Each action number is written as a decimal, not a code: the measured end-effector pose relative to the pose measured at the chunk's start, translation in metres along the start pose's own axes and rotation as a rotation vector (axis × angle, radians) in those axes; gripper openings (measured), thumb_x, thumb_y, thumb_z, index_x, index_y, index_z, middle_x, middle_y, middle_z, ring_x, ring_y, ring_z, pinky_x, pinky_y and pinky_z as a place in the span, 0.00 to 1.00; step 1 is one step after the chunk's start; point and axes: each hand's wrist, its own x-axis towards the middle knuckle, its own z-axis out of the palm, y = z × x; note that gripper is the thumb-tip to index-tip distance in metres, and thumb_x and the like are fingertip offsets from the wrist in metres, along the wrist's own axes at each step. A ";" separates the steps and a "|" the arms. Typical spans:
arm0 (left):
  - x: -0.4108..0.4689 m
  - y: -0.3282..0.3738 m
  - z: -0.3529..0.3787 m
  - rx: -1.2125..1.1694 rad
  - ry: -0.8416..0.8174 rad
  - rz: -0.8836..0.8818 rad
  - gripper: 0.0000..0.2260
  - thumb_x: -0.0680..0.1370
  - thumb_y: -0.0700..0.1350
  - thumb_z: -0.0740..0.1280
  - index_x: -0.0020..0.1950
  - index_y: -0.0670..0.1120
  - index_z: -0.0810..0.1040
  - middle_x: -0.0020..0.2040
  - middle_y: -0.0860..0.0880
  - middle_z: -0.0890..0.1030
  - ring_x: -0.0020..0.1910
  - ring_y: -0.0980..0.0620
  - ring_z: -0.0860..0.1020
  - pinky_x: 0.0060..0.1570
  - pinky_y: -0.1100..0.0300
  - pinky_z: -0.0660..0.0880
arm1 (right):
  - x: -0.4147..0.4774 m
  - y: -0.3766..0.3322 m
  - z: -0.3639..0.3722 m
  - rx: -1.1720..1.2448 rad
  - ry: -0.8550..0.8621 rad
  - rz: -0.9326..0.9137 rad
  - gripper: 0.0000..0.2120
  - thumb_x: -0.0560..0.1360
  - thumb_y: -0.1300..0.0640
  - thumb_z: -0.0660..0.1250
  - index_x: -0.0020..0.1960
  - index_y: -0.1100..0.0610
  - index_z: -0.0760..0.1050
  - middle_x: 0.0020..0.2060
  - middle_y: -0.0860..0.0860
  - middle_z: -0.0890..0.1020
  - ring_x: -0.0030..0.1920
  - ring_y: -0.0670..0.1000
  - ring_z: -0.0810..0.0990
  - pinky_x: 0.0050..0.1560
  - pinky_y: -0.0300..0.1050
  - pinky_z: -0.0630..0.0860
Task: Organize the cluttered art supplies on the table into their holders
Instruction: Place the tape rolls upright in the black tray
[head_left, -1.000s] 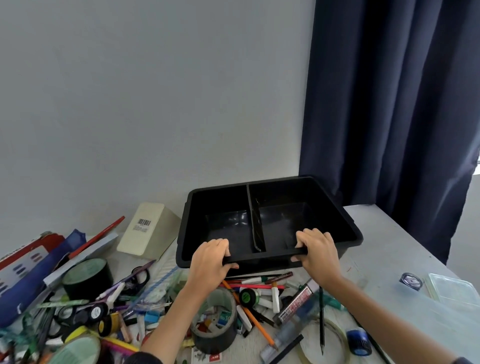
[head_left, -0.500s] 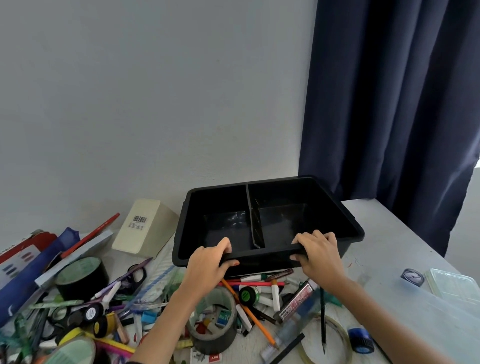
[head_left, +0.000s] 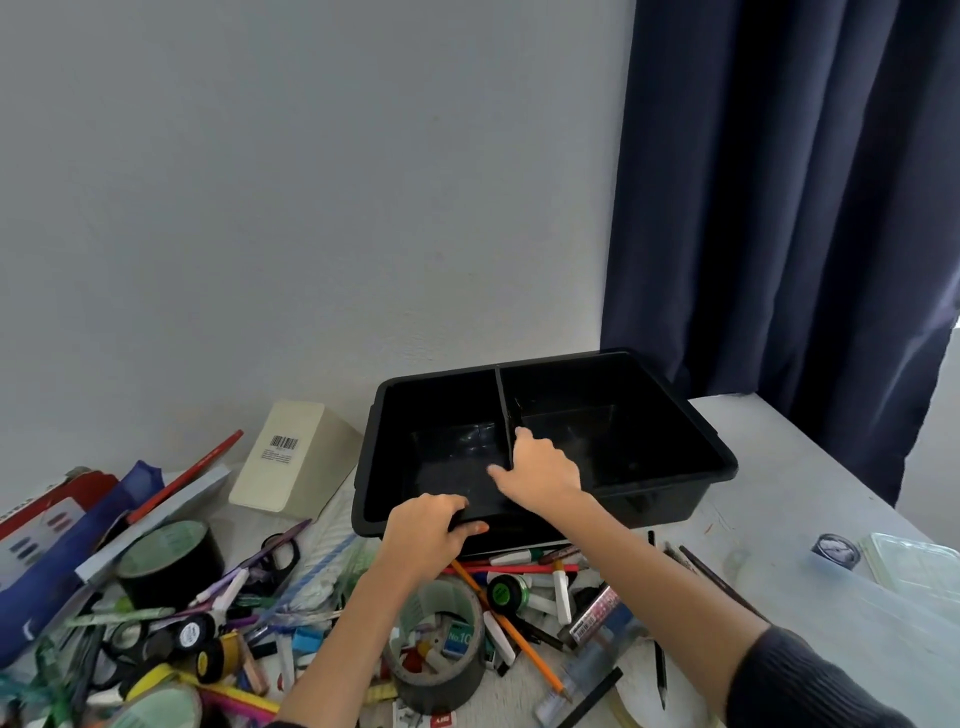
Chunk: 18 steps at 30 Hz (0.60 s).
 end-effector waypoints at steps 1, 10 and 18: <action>-0.001 0.000 0.000 -0.001 -0.001 -0.001 0.14 0.77 0.59 0.61 0.47 0.49 0.76 0.42 0.51 0.81 0.43 0.52 0.79 0.35 0.62 0.64 | 0.003 -0.002 0.002 -0.042 -0.007 0.014 0.31 0.78 0.53 0.61 0.75 0.61 0.52 0.59 0.58 0.76 0.55 0.57 0.78 0.47 0.47 0.74; -0.001 -0.001 0.000 -0.023 0.025 -0.002 0.13 0.77 0.59 0.61 0.46 0.50 0.76 0.40 0.52 0.80 0.41 0.53 0.78 0.34 0.62 0.63 | 0.013 0.001 0.008 -0.194 0.021 0.016 0.39 0.76 0.58 0.65 0.76 0.63 0.42 0.56 0.58 0.78 0.52 0.55 0.80 0.45 0.44 0.74; -0.003 0.001 -0.004 -0.018 -0.011 0.020 0.17 0.78 0.58 0.61 0.60 0.49 0.74 0.51 0.52 0.81 0.51 0.52 0.78 0.48 0.61 0.67 | 0.008 0.005 0.008 -0.113 0.006 0.084 0.37 0.77 0.58 0.61 0.77 0.58 0.41 0.40 0.53 0.77 0.35 0.49 0.75 0.32 0.41 0.70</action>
